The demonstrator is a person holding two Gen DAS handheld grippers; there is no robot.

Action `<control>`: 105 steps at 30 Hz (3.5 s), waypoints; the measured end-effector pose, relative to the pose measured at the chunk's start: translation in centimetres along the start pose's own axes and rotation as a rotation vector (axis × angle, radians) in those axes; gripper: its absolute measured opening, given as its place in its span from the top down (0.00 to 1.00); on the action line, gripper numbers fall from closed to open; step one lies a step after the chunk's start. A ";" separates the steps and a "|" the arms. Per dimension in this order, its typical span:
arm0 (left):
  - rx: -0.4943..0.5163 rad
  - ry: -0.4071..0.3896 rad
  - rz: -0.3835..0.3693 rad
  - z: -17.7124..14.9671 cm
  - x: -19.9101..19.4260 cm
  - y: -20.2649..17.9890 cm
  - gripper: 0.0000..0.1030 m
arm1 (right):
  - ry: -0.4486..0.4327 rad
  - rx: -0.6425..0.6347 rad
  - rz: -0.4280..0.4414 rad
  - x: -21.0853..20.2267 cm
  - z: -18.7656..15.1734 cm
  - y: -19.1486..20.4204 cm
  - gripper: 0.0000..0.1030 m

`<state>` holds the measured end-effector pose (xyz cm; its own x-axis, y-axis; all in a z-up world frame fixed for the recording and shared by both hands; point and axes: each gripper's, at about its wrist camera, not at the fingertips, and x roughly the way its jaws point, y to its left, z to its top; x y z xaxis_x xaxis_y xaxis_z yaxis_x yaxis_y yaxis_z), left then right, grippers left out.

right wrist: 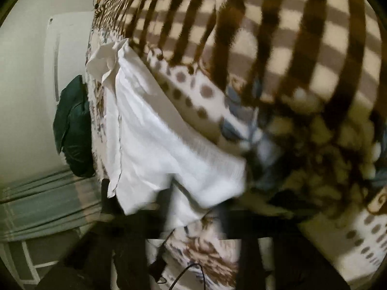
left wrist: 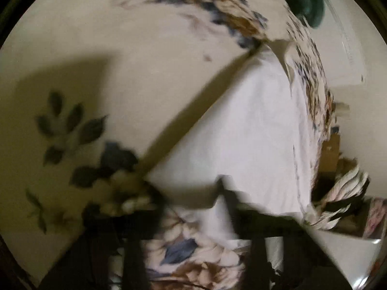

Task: Fold small clothes

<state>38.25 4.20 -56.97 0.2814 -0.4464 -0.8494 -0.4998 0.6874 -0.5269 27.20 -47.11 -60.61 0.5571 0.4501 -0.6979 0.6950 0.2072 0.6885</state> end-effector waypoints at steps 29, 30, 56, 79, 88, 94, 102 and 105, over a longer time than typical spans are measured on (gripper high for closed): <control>0.093 -0.163 0.019 0.4 -0.3 -2.9 0.93 | -0.163 -0.018 0.016 1.0 0.4 2.7 0.91; 0.100 -0.166 0.018 0.2 -0.8 -2.8 0.93 | -0.163 -0.035 0.008 0.4 0.1 3.0 0.91; 0.168 -0.007 0.155 -3.5 -10.0 3.0 0.54 | -0.010 -0.204 -0.308 -11.2 -5.2 0.2 0.49; 0.190 -0.017 0.053 12.1 2.5 -10.7 0.54 | 0.030 -0.177 -0.046 4.0 8.4 14.0 0.49; 0.242 0.025 0.098 6.5 -0.7 -8.0 0.54 | 0.133 -0.264 -0.101 2.6 3.3 13.8 0.49; 0.192 0.204 0.101 4.0 5.5 -8.7 0.54 | 0.283 -0.237 -0.158 10.0 2.5 13.3 0.49; 0.220 -0.006 -0.023 10.1 4.7 -14.8 0.54 | 0.119 -0.250 0.039 10.3 5.9 18.4 0.49; 0.288 -0.024 0.029 9.8 3.0 -15.0 0.54 | 0.132 -0.287 0.016 8.6 4.9 18.3 0.48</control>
<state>54.61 -1.88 -51.92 0.2913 -0.4132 -0.8628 -0.2558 0.8354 -0.4865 46.95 -43.67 -54.99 0.4900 0.5604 -0.6678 0.5195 0.4275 0.7399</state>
